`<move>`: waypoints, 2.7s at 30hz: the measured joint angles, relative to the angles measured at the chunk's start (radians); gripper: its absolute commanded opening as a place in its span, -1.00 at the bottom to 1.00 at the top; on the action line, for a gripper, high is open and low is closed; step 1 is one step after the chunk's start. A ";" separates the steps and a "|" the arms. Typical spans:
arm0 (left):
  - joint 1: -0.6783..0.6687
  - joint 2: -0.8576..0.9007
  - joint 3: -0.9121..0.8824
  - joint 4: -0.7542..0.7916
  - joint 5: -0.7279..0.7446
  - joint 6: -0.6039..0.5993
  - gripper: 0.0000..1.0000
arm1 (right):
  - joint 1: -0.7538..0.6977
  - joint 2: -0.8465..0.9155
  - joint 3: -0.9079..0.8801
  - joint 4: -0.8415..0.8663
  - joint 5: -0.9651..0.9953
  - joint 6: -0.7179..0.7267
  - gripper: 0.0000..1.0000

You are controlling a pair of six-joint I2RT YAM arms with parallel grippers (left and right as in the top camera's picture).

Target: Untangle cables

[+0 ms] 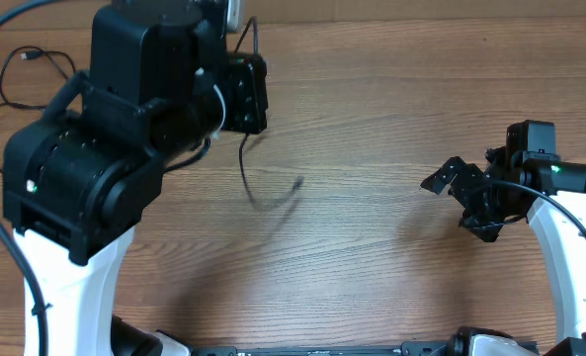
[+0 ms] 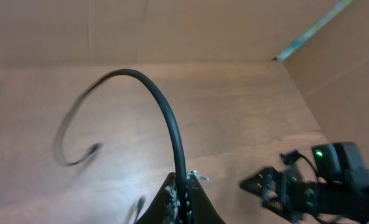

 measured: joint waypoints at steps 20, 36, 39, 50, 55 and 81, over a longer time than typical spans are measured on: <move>0.000 -0.007 0.000 -0.243 -0.217 -0.727 -0.92 | 0.000 0.000 0.000 0.000 0.000 0.000 1.00; 0.310 -0.007 0.000 -0.243 -0.333 -0.904 -0.91 | 0.000 0.000 0.000 0.000 0.000 0.000 1.00; 0.421 -0.007 0.000 -0.243 -0.315 -0.895 -0.92 | 0.000 0.000 0.000 0.000 0.000 0.000 1.00; 0.754 -0.008 -0.043 -0.243 -0.194 -0.866 -0.91 | 0.000 0.000 0.000 -0.001 0.000 0.000 1.00; 0.900 -0.008 -0.131 -0.240 -0.182 -0.859 -0.92 | 0.000 0.000 0.000 -0.001 0.000 0.000 0.99; 1.383 0.229 -0.496 0.087 -0.397 -0.883 -0.74 | 0.000 0.000 0.000 0.000 0.000 0.000 1.00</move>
